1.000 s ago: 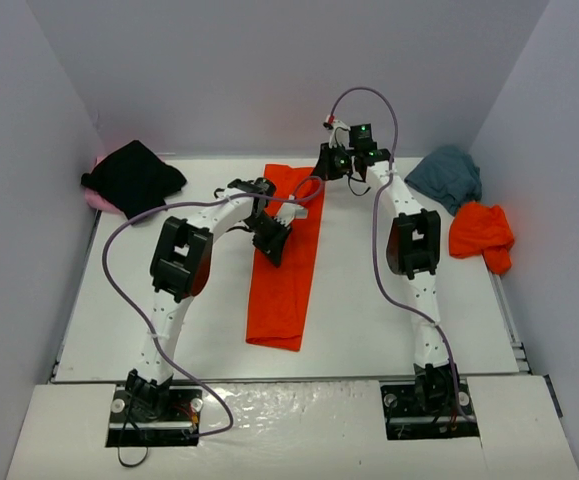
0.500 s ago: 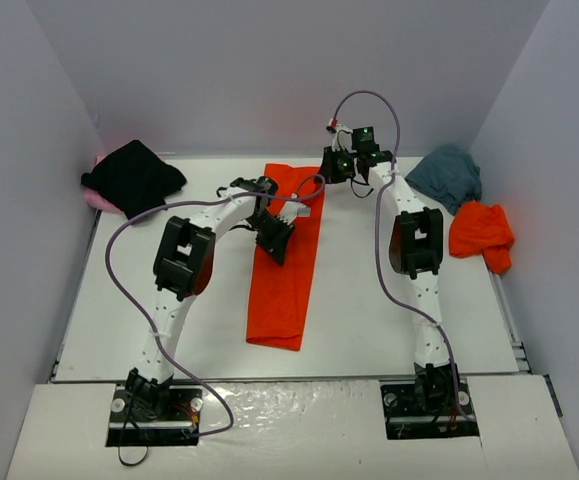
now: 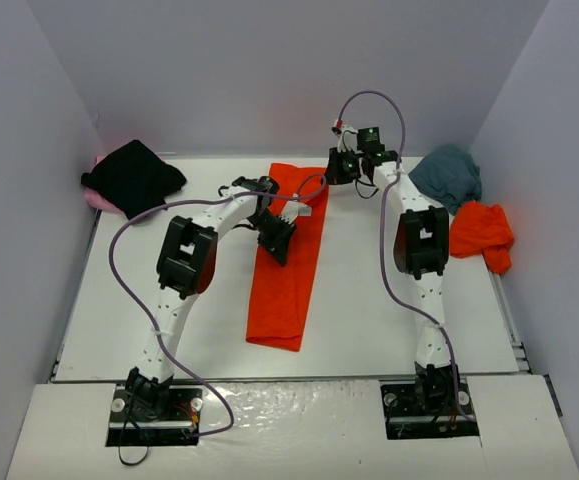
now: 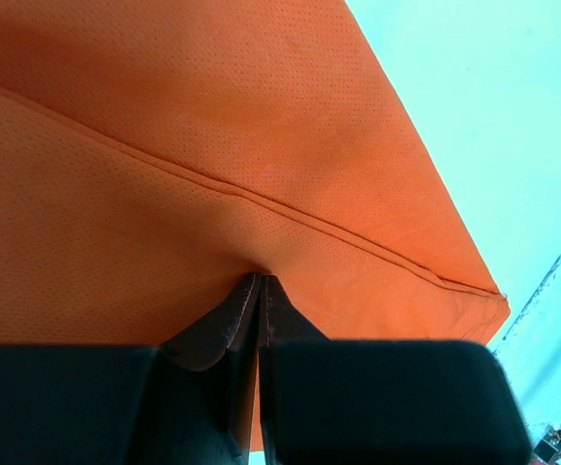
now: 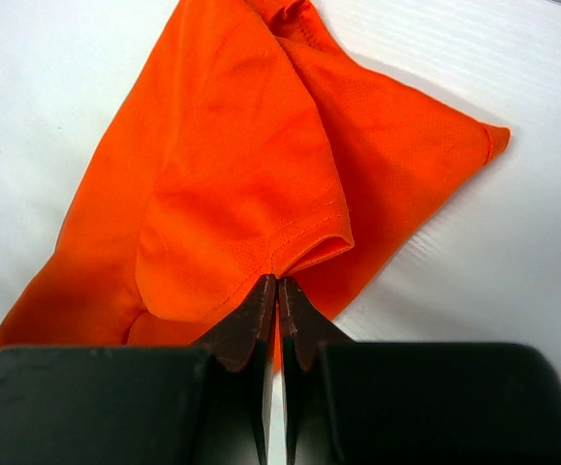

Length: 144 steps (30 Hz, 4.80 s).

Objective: Fold and stack the t-shirts
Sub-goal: Fold the tshirt

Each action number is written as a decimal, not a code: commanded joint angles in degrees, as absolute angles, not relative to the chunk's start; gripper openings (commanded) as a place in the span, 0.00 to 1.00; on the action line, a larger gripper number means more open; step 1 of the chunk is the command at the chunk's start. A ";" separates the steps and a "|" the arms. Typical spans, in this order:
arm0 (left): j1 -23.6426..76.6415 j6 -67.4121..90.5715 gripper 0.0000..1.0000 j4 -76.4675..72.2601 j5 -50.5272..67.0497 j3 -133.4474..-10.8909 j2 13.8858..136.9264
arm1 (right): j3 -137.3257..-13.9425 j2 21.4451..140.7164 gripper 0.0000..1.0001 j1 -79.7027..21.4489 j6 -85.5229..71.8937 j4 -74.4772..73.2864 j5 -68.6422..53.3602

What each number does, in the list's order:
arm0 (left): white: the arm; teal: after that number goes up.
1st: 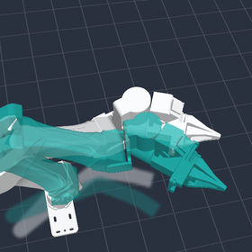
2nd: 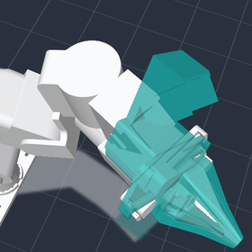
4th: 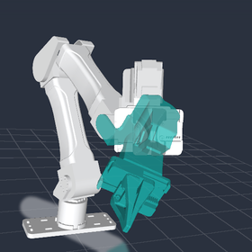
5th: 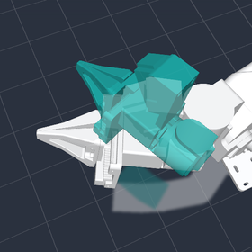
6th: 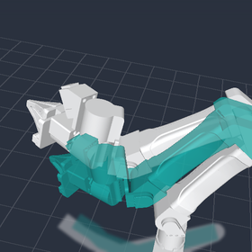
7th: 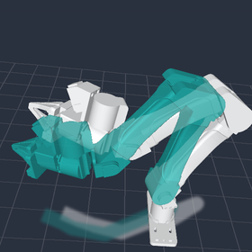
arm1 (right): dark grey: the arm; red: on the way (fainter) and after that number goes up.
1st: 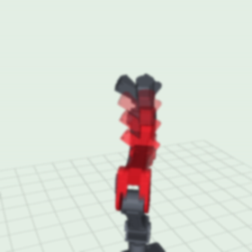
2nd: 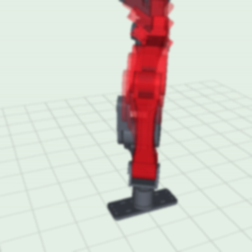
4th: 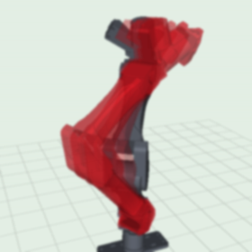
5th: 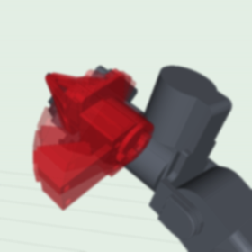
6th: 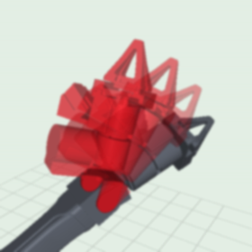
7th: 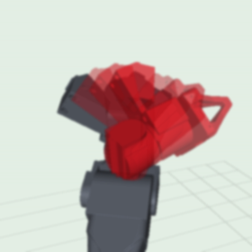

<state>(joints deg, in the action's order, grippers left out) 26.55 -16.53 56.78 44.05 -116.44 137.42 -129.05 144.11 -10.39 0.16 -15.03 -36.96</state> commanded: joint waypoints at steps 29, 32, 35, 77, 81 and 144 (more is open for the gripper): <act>26.32 -18.81 0.00 58.98 45.40 -119.24 136.98 | -113.49 127.59 0.00 -5.75 -4.79 -15.42 -36.24; 26.28 -18.87 0.00 59.15 45.53 -119.42 137.08 | -113.00 127.97 0.00 -5.71 -4.65 -16.09 -35.41; 26.28 -19.11 0.00 59.41 45.61 -119.57 137.02 | -112.94 128.92 0.00 -5.75 -4.11 -17.80 -34.49; 26.27 -21.49 0.00 61.26 46.05 -118.90 136.08 | -108.63 124.00 0.15 -4.66 6.09 -28.49 -11.92; 26.28 -22.19 0.00 62.14 46.21 -119.32 134.18 | -111.86 120.68 0.22 -5.43 7.30 -28.28 -8.65; 39.70 -43.66 0.00 82.86 45.20 -114.96 135.44 | -141.94 157.67 0.00 -25.37 16.53 -36.62 -13.47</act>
